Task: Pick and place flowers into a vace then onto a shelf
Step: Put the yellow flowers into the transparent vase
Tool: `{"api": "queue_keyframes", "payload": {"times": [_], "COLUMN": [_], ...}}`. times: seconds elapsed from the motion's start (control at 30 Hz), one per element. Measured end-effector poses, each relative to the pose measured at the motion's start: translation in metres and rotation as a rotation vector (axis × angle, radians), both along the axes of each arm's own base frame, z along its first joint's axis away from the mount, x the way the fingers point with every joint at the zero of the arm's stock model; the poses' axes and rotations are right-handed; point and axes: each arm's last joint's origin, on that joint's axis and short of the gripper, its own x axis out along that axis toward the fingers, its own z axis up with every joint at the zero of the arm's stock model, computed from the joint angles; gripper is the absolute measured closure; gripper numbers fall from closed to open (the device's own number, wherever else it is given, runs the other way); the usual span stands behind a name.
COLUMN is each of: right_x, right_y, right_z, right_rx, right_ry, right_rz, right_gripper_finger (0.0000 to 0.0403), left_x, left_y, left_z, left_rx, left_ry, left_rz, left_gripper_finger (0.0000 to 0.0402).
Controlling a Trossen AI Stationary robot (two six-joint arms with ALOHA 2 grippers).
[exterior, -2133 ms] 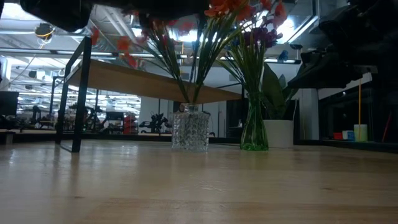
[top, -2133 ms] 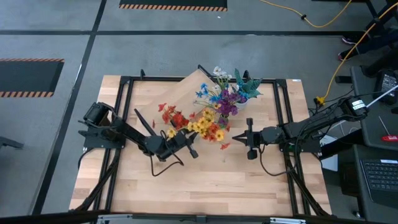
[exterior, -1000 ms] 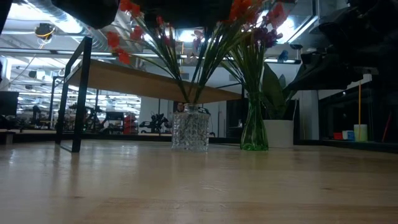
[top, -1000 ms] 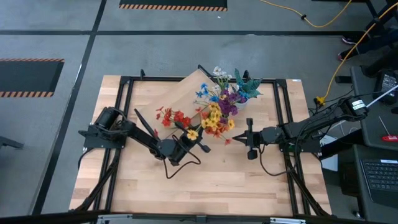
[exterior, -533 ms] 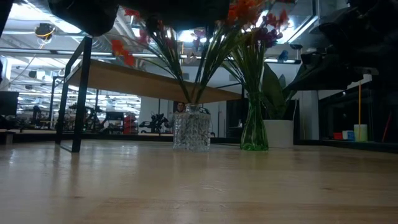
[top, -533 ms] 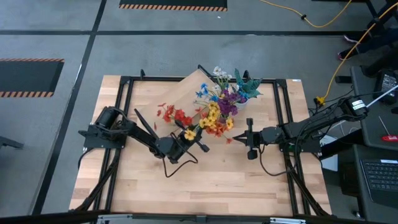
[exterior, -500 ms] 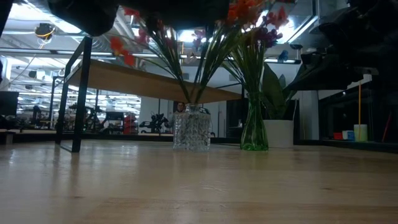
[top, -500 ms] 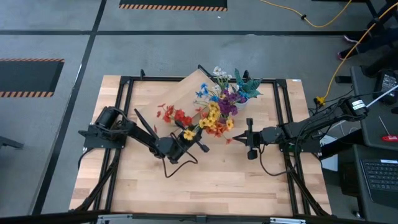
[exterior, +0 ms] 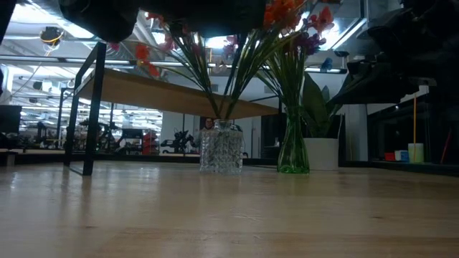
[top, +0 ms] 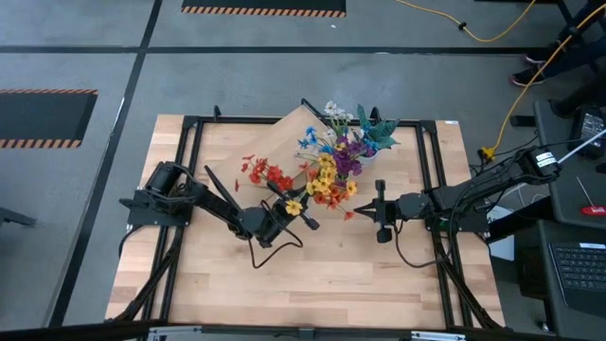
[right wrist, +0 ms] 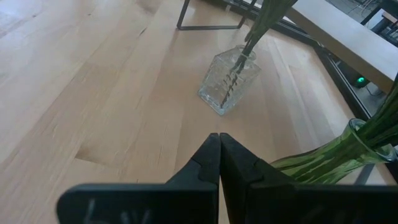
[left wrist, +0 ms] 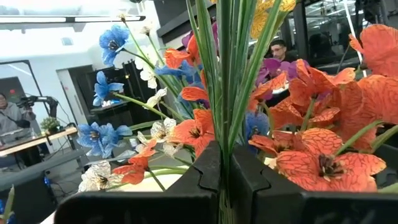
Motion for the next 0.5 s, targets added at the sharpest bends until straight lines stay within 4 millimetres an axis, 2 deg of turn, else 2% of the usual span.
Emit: {"api": "queue_keyframes", "payload": {"times": [0.5], "right_x": [0.0], "right_y": [0.0], "right_z": [0.0], "right_rx": [0.014], "right_ry": [0.004], "right_rz": [-0.007], "right_gripper_finger": [0.0396], "left_x": [0.005], "left_y": [0.001], "left_z": [-0.02], "left_rx": [0.017], "left_ry": [0.0], "left_rz": [-0.009], "left_gripper_finger": [0.0397]}}
